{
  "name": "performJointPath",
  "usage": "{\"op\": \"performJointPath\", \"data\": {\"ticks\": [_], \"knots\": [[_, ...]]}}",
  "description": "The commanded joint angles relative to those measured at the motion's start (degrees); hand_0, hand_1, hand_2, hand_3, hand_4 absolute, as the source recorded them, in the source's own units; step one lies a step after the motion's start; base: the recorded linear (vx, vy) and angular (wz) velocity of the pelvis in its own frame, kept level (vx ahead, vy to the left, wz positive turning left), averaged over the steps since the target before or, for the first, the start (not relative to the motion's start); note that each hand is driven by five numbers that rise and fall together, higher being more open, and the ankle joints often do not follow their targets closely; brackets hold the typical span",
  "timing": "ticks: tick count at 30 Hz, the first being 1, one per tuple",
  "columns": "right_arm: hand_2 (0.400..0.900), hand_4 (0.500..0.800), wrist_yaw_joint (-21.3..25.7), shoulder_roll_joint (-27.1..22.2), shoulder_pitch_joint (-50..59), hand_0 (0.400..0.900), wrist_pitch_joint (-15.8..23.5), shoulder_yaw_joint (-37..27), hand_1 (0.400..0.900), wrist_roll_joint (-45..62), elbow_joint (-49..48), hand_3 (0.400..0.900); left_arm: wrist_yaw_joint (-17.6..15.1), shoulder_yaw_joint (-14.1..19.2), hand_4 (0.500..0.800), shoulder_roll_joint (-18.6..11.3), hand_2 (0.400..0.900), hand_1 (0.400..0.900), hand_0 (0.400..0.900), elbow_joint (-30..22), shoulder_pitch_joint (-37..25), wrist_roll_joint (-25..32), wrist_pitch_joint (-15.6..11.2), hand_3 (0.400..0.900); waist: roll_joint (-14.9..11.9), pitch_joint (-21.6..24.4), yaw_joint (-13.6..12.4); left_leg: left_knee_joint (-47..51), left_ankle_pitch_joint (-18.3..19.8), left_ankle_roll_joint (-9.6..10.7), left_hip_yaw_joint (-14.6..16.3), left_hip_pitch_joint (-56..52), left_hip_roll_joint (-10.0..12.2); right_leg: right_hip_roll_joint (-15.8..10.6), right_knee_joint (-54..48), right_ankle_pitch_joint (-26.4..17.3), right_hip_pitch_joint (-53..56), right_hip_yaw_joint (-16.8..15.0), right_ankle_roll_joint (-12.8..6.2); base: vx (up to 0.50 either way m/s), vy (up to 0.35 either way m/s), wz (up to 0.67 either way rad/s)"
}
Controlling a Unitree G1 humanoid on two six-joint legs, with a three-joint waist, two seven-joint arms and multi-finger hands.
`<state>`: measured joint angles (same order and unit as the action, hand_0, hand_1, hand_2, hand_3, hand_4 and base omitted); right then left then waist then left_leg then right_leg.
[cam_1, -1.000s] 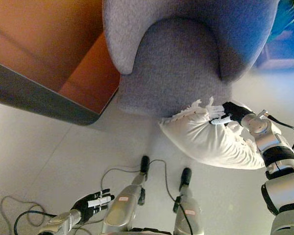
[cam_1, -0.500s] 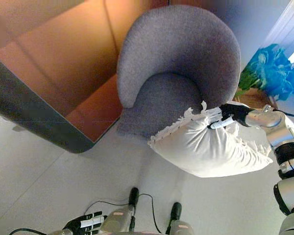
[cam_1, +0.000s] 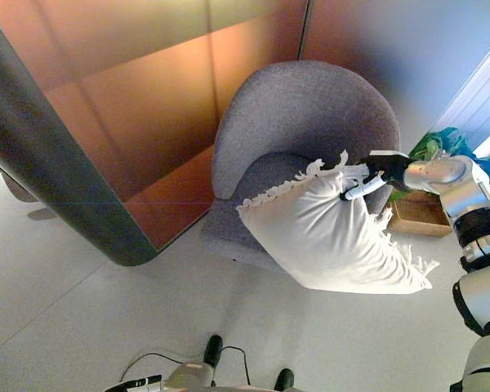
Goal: Pick up the pillow and put it on the sofa.
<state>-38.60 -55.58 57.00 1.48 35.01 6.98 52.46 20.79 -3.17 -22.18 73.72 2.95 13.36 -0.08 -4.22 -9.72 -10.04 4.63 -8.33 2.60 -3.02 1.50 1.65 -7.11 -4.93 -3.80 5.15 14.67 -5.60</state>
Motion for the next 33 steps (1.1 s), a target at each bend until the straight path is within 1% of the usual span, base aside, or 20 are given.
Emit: {"op": "performJointPath", "data": {"ticks": [1,4,6,12,15,17,21,23,25,26,31,33], "knots": [[0.4,0.5,7.8,-1.7,18.9,0.4,-1.9,1.6,0.4,3.6,1.9,0.4,0.0,-3.3,0.8,-1.6,0.9,0.9,0.9,4.0,2.5,-2.7,0.1,0.9,-3.9,4.1,-1.1,0.4,6.8,1.1,3.1,-4.5,-0.7,0.9,-0.1,-0.3,0.8,0.7,-0.78,0.05,0.016,0.05],[0.4,0.5,9.6,-1.4,20.8,0.4,-4.3,2.3,0.4,4.8,1.6,0.4,0.0,-3.2,0.8,-1.8,0.9,0.9,0.9,4.2,2.8,-2.6,0.0,0.9,-4.4,4.0,-1.4,0.4,6.9,1.0,2.9,-4.5,-0.7,0.9,-0.1,-0.5,0.8,0.8,-0.89,0.04,0.011,0.05],[0.4,0.5,10.3,-1.2,22.0,0.4,-5.1,2.8,0.4,4.9,1.7,0.4,-0.1,-3.1,0.8,-1.8,0.9,0.9,0.9,4.2,3.0,-2.4,-0.1,0.9,-4.7,3.8,-1.6,0.4,6.9,0.9,2.7,-4.4,-0.7,0.9,-0.1,-0.6,0.7,0.8,-0.95,0.04,0.01,0.06],[0.4,0.5,13.2,-1.2,25.5,0.4,-7.1,4.9,0.4,7.7,2.1,0.4,-0.4,-3.1,0.8,-2.3,0.9,0.9,0.9,4.6,3.7,-2.5,-0.8,0.9,-5.9,3.1,-2.5,0.4,7.0,0.8,2.3,-4.1,-0.5,1.0,-0.1,-0.8,0.6,1.2,-1.14,0.02,-0.006,0.07],[0.4,0.5,14.7,-1.4,26.9,0.4,-7.3,5.7,0.4,10.0,2.4,0.4,-0.6,-3.0,0.8,-2.4,0.9,0.9,0.9,4.8,4.0,-2.3,-1.2,0.9,-6.4,2.9,-2.7,0.4,7.1,0.8,2.0,-3.9,-0.4,1.1,-0.1,-0.8,0.5,1.3,-1.14,0.01,-0.009,0.04],[0.4,0.5,14.9,-1.8,28.1,0.4,-7.9,6.0,0.4,11.8,2.2,0.4,-0.6,-3.0,0.8,-2.5,0.9,0.9,0.9,4.9,4.2,-2.0,-1.3,0.9,-6.7,2.8,-2.8,0.4,7.1,0.8,2.0,-3.9,-0.3,1.1,-0.1,-0.8,0.5,1.4,-1.16,0.01,0.0,0.02],[0.4,0.5,15.7,-2.6,28.7,0.4,-8.9,6.9,0.4,7.5,3.3,0.4,-0.5,-2.4,0.8,-2.3,0.9,0.9,0.9,5.1,4.4,-2.1,-1.4,0.9,-7.2,3.0,-2.8,0.4,7.3,0.7,1.7,-3.8,-0.3,1.2,-0.1,-0.8,0.5,1.3,-1.23,0.0,0.0,0.0],[0.4,0.5,15.1,-3.0,28.6,0.4,-9.8,7.3,0.4,5.9,3.8,0.4,-0.5,-2.3,0.8,-2.2,0.9,0.9,0.9,5.2,4.6,-2.0,-1.8,0.9,-7.4,3.0,-2.9,0.4,7.3,0.7,1.6,-3.8,-0.4,1.1,-0.1,-0.8,0.4,1.4,-1.27,0.0,0.0,0.0],[0.4,0.5,16.2,-3.3,28.4,0.4,-10.7,8.0,0.4,3.8,5.3,0.4,-0.7,-2.5,0.8,-2.0,0.9,0.9,0.9,5.0,4.8,-1.8,-2.0,0.9,-7.5,2.8,-3.2,0.4,7.4,0.7,1.5,-3.7,-0.4,1.2,-0.1,-0.8,0.4,1.5,-1.33,0.0,0.0,0.0],[0.9,0.8,16.4,-3.3,28.5,0.9,-12.1,8.0,0.9,2.3,7.0,0.9,-0.6,-2.7,0.8,-2.1,0.9,0.9,0.9,5.1,4.8,-1.6,-1.9,0.9,-7.6,2.8,-3.4,0.4,7.4,0.7,1.5,-3.7,-0.3,1.2,-0.1,-0.8,0.3,1.6,-1.32,0.0,0.0,0.0],[0.9,0.8,15.2,-2.4,29.4,0.9,-13.2,8.9,0.9,1.1,11.6,0.9,-0.7,-3.9,0.8,-2.4,0.9,0.9,0.9,5.5,4.2,-0.6,-2.3,0.9,-7.8,2.3,-4.1,0.4,7.3,0.7,1.3,-3.0,-0.1,1.2,-0.1,-0.8,-0.2,2.0,-1.39,-0.01,-0.015,0.04],[0.9,0.8,15.5,-2.5,29.6,0.9,-13.5,9.6,0.9,1.1,12.5,0.9,-0.7,-4.2,0.8,-2.5,0.9,0.9,0.9,5.3,4.0,-0.2,-2.5,0.9,-7.7,2.0,-4.3,0.4,7.3,0.7,1.1,-2.7,-0.1,1.2,-0.1,-0.8,-0.5,2.1,-1.39,-0.03,-0.03,0.03]]}}
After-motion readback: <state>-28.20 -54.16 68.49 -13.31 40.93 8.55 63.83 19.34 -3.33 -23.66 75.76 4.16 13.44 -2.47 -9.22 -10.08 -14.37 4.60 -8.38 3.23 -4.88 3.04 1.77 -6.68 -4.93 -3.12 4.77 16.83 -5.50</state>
